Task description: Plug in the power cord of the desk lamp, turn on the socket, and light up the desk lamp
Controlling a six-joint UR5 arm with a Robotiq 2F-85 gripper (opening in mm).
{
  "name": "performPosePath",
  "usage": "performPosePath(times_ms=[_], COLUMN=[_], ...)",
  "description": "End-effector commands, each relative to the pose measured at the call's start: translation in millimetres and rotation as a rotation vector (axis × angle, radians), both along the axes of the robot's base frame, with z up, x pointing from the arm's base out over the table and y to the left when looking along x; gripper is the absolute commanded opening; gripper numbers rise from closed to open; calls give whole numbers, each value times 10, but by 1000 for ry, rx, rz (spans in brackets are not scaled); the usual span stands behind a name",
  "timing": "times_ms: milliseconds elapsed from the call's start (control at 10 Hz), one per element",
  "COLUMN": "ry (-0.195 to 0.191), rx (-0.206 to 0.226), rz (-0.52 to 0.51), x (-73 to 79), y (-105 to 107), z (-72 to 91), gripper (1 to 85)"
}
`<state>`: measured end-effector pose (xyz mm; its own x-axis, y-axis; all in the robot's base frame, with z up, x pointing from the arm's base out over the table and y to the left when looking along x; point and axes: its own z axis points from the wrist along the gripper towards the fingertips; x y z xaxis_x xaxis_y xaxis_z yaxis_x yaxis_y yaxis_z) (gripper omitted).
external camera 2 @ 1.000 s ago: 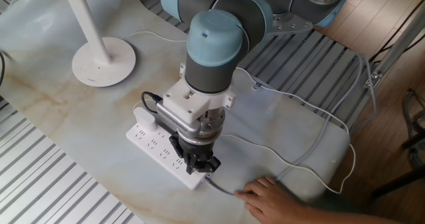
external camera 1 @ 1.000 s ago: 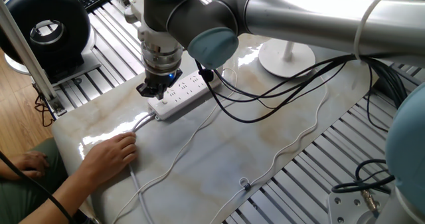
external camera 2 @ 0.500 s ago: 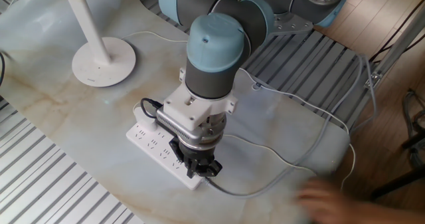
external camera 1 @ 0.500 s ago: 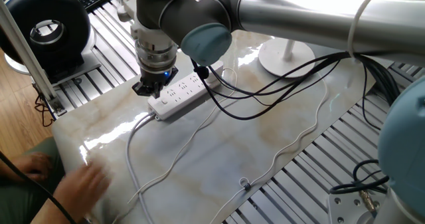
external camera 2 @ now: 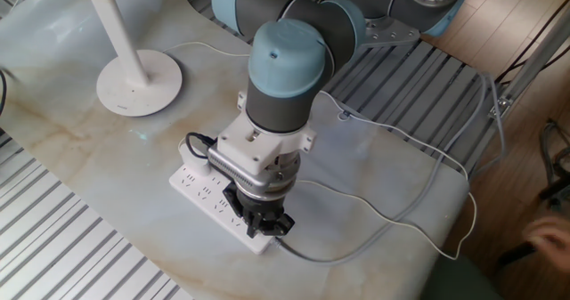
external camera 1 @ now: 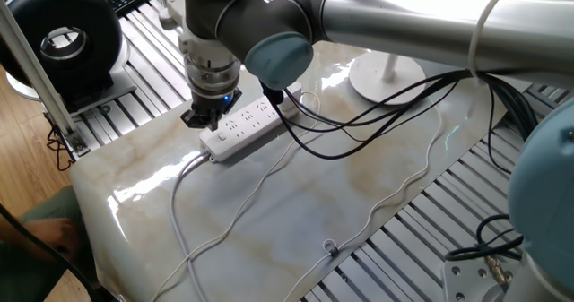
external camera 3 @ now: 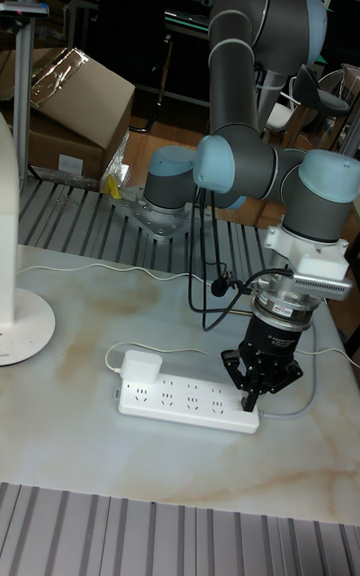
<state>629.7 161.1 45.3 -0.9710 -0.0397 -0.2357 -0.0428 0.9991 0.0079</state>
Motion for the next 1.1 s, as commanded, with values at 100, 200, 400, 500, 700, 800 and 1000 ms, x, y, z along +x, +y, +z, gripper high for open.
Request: performPosePath(times_ms=[100, 200, 400, 500, 700, 800, 1000], ry=[-12, -15, -16, -16, -19, -18, -19], rx=[7, 0, -7, -7, 5, 7, 7], rz=[-4, 0, 5, 2, -7, -12, -10], x=[2, -2, -24, -34, -35, -46, -69], y=[-23, -43, -76, -72, -51, -46, -59], z=[-40, -51, -47, -55, -74, -87, -123], gripper=[10, 10, 10, 10, 10, 10, 10])
